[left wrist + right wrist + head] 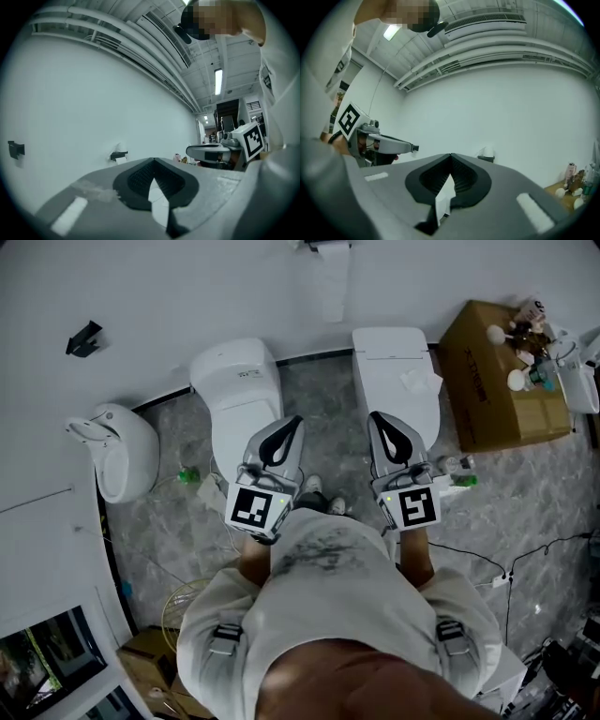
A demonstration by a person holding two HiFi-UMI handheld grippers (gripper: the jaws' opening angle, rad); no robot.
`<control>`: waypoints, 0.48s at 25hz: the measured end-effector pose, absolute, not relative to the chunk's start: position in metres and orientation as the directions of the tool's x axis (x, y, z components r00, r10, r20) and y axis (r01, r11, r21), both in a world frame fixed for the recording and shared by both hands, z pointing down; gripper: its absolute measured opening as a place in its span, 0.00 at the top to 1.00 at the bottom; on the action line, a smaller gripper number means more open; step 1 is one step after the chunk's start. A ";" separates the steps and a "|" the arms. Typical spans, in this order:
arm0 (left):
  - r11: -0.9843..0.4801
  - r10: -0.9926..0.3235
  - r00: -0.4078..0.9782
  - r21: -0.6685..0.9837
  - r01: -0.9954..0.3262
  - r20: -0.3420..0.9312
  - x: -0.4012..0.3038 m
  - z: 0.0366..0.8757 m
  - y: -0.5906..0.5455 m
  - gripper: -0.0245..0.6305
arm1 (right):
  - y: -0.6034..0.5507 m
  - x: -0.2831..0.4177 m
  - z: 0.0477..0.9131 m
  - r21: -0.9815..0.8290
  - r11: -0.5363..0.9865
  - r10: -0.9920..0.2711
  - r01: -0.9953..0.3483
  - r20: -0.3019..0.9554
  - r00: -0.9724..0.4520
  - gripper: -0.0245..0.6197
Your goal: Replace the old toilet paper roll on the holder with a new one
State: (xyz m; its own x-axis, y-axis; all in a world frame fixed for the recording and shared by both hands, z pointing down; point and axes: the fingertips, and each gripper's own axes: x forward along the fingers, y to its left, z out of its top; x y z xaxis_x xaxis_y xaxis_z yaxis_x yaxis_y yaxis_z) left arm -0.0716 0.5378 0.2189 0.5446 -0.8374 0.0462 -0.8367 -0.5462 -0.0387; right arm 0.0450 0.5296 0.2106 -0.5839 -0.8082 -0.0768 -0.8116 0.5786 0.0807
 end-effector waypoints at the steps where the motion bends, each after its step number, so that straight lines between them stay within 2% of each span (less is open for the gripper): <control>1: -0.546 -0.837 0.545 -0.039 -0.837 0.049 -0.072 0.220 0.536 0.96 | 0.528 0.044 0.210 0.080 0.580 -0.808 -0.811 -0.078 -0.585 0.96; 12: -0.565 -0.825 0.563 -0.022 -0.825 0.046 -0.083 0.227 0.470 0.96 | 0.465 0.028 0.216 0.103 0.565 -0.819 -0.819 -0.053 -0.572 0.96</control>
